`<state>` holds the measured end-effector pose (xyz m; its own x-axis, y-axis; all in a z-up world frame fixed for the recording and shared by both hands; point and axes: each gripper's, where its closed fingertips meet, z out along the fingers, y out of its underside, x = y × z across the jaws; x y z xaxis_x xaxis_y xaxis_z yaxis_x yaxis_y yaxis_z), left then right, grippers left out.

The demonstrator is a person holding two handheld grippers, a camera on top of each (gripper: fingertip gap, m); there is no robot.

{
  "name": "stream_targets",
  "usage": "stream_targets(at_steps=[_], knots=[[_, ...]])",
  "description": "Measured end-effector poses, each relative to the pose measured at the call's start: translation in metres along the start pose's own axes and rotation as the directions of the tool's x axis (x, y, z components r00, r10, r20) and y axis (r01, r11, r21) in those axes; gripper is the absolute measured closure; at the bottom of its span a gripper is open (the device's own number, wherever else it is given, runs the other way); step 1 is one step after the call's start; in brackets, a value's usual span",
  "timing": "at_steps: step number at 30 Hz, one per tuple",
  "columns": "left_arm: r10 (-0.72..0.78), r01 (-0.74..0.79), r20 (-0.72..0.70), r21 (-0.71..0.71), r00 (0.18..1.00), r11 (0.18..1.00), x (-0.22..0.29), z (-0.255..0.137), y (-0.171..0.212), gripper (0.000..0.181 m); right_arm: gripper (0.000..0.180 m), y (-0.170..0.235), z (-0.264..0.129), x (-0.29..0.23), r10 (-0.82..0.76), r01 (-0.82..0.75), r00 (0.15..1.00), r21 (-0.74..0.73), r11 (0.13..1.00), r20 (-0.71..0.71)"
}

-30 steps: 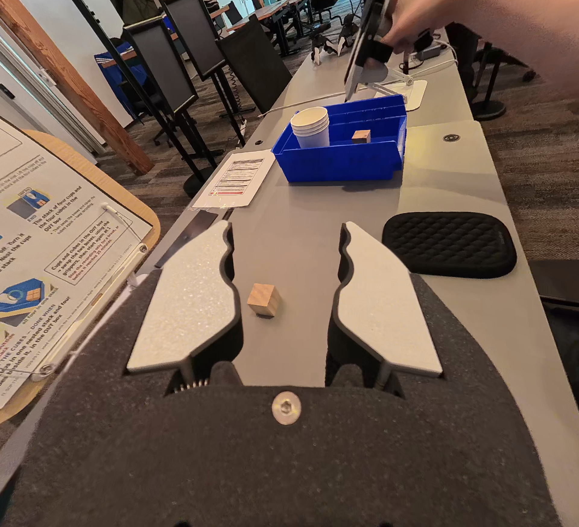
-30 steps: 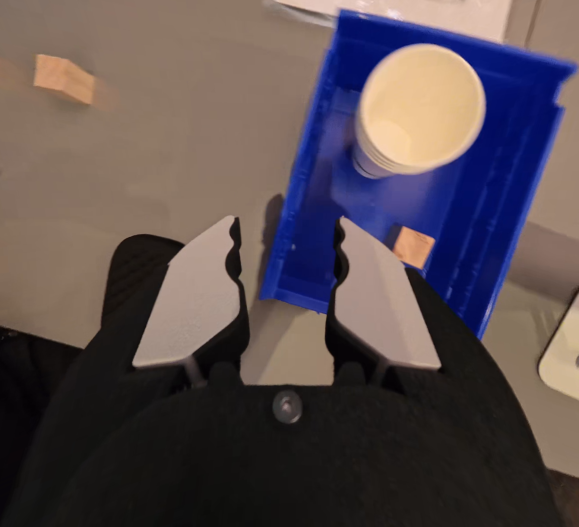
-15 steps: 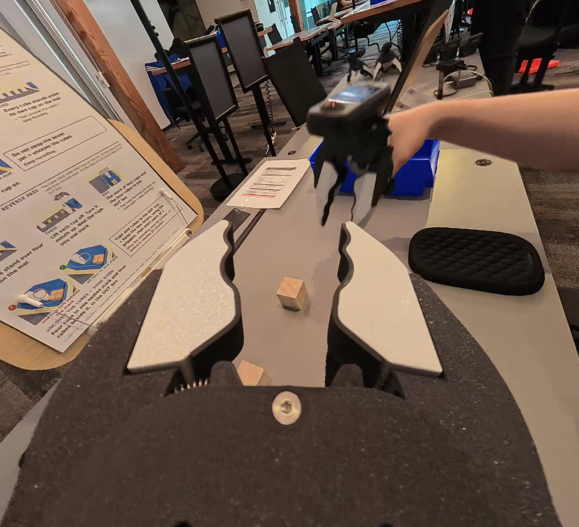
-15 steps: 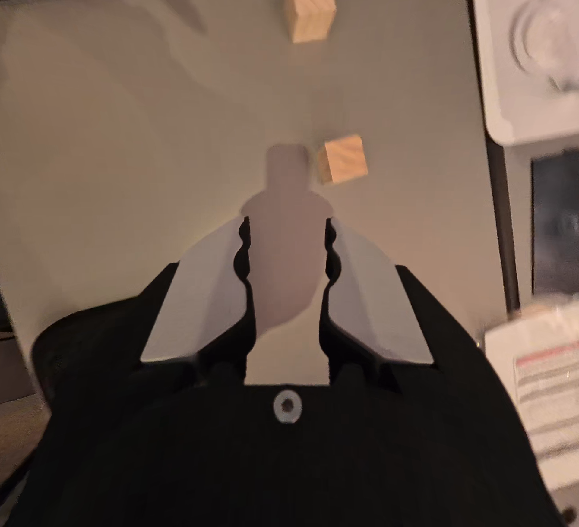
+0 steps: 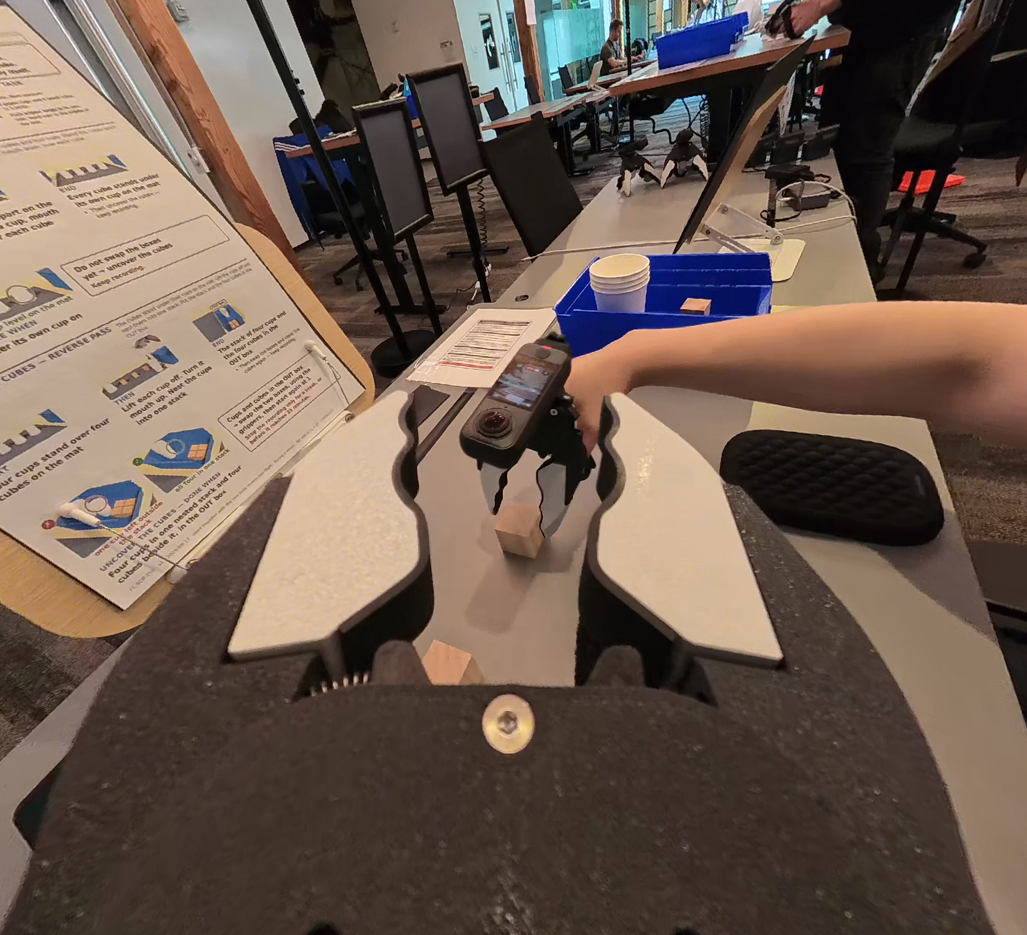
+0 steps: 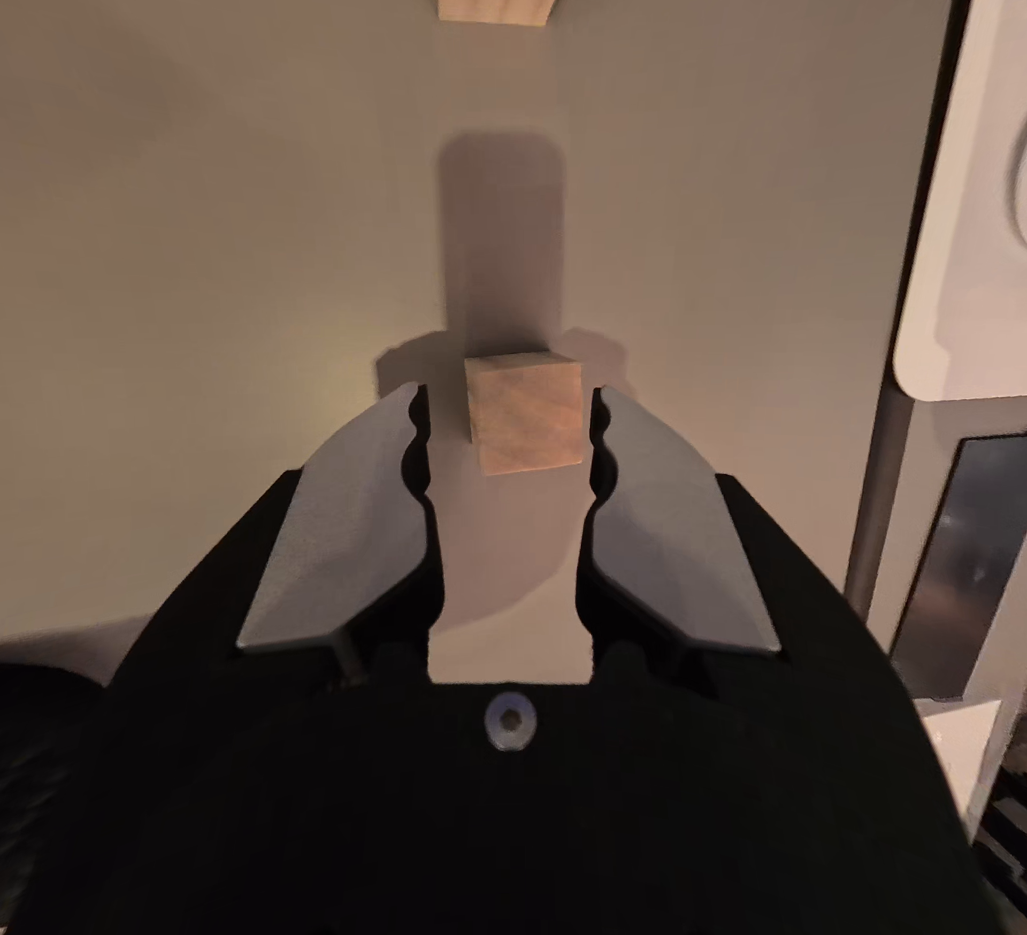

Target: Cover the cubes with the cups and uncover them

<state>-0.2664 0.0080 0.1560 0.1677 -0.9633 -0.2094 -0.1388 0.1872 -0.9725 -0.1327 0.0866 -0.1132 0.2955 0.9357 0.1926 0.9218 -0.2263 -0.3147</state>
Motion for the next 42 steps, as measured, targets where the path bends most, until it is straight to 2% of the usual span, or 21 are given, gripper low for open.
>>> stream_targets(at_steps=[6, 11, 20, 25, 30, 33, 36, 39, 42], knots=[[0.003, -0.003, -0.012, -0.014, 1.000, 1.000, 0.002, 0.003, 0.003, 0.119, 0.124, 0.014, 0.017, 0.005, 0.016, -0.014, 1.000, -0.067, 0.998, 0.025], [0.000, 0.000, -0.014, -0.015, 1.000, 1.000, 0.002, 0.004, 0.003, 0.119, 0.133, 0.014, 0.023, 0.003, 0.025, -0.022, 0.998, -0.066, 0.998, 0.051], [-0.001, 0.001, -0.017, -0.018, 1.000, 1.000, 0.002, 0.005, 0.004, 0.119, 0.135, 0.015, 0.018, 0.002, 0.031, -0.030, 0.999, -0.065, 0.997, 0.018], [-0.004, 0.004, -0.019, -0.020, 1.000, 1.000, 0.002, 0.006, 0.004, 0.119, 0.135, 0.017, -0.019, -0.002, 0.022, -0.025, 0.998, -0.047, 0.999, -0.066], [0.005, -0.006, -0.026, -0.034, 1.000, 0.999, 0.006, 0.009, 0.007, 0.119, 0.135, 0.044, -0.103, -0.006, 0.092, -0.104, 0.971, -0.044, 0.994, -0.219], [0.008, -0.010, -0.033, -0.040, 0.999, 0.999, 0.008, 0.011, 0.008, 0.119, 0.135, 0.081, -0.172, -0.003, 0.210, -0.229, 0.908, -0.012, 0.973, -0.362], [0.019, -0.021, -0.036, -0.050, 0.999, 0.999, 0.011, 0.014, 0.009, 0.119, 0.135, 0.137, -0.238, -0.004, 0.407, -0.417, 0.787, 0.087, 0.905, -0.463], [0.026, -0.028, -0.041, -0.057, 0.999, 0.998, 0.014, 0.016, 0.009, 0.119, 0.135, 0.212, -0.282, -0.013, 0.589, -0.601, 0.618, 0.170, 0.781, -0.521], [0.040, -0.043, -0.042, -0.074, 0.998, 0.996, 0.017, 0.019, 0.012, 0.119, 0.135, 0.289, -0.292, -0.032, 0.737, -0.767, 0.433, 0.216, 0.604, -0.519]])
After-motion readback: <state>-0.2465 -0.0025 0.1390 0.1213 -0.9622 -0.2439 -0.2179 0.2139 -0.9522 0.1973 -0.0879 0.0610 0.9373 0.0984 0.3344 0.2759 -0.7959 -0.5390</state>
